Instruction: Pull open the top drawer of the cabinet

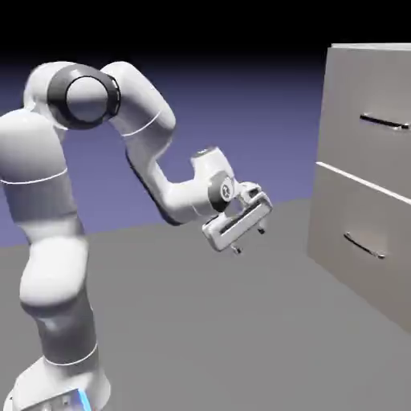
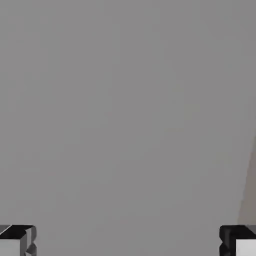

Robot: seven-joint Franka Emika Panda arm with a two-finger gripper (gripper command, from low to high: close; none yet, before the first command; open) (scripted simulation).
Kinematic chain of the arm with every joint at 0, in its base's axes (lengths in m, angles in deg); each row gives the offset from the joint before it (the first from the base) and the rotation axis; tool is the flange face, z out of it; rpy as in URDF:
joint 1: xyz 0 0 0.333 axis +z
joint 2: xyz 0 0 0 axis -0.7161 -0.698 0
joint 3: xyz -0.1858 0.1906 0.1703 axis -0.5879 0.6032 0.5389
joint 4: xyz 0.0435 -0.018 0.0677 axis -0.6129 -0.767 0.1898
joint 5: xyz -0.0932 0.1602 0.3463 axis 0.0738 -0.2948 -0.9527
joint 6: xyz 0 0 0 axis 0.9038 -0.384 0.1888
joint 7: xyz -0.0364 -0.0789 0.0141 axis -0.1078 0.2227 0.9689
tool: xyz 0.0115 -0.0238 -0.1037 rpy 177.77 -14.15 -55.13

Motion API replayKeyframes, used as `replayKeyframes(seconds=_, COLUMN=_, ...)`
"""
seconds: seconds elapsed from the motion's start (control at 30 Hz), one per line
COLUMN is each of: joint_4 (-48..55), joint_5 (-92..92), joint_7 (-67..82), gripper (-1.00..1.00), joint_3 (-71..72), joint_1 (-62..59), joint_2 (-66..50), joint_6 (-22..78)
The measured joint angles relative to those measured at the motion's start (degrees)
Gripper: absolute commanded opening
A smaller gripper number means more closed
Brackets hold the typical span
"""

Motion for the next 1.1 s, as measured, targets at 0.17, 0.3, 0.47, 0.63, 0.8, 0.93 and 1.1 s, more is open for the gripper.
replayKeyframes(seconds=0.17, joint_4=3.76, joint_5=9.49, joint_7=12.46, gripper=0.0, joint_3=6.71, joint_1=-3.7, joint_2=-7.44, joint_6=2.52)
replayKeyframes(seconds=0.3, joint_4=6.76, joint_5=17.09, joint_7=22.43, gripper=0.0, joint_3=12.07, joint_1=-6.42, joint_2=-13.38, joint_6=4.54)
replayKeyframes(seconds=0.47, joint_4=10.52, joint_5=26.59, joint_7=34.88, gripper=0.0, joint_3=18.78, joint_1=-9.82, joint_2=-20.82, joint_6=7.07)
replayKeyframes(seconds=0.63, joint_4=14.27, joint_5=36.08, joint_7=47.34, gripper=0.0, joint_3=25.49, joint_1=-13.22, joint_2=-28.25, joint_6=9.59)
replayKeyframes(seconds=0.8, joint_4=18.03, joint_5=45.57, joint_7=59.8, gripper=0.0, joint_3=32.19, joint_1=-16.62, joint_2=-35.69, joint_6=12.11)
replayKeyframes(seconds=0.93, joint_4=21.03, joint_5=53.17, joint_7=69.77, gripper=0.0, joint_3=37.56, joint_1=-19.34, joint_2=-41.64, joint_6=14.13)
replayKeyframes(seconds=1.1, joint_4=24.79, joint_5=62.67, joint_7=82.23, gripper=0.0, joint_3=44.27, joint_1=-22.74, joint_2=-49.07, joint_6=16.66)
